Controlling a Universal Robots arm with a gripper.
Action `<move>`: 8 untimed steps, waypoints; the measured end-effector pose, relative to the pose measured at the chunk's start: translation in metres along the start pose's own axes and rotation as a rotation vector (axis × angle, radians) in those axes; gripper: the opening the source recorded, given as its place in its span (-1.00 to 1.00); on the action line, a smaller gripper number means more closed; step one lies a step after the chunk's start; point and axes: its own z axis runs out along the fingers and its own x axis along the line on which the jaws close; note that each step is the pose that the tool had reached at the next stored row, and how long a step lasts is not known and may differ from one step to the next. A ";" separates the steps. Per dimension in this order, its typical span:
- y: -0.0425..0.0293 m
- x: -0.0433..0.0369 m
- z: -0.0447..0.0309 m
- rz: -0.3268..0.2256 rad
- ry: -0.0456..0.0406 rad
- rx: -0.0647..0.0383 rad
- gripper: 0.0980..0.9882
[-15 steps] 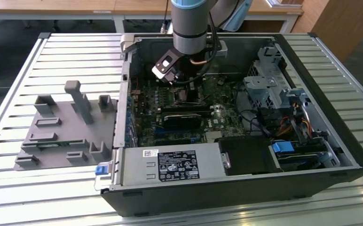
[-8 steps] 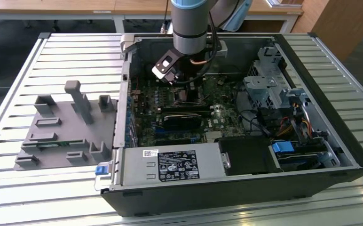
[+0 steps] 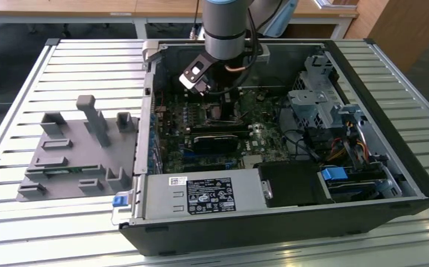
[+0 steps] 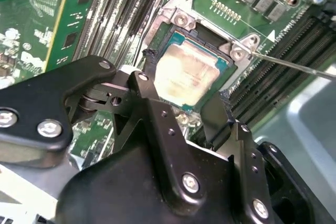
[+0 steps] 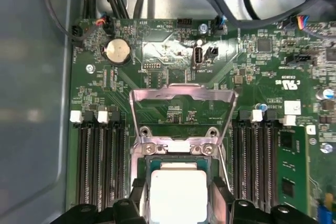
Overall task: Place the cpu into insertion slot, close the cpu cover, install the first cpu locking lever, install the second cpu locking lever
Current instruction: 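Place the cpu into insertion slot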
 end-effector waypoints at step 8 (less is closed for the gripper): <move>0.0025 0.0001 -0.0060 0.000 -0.0002 0.016 -0.43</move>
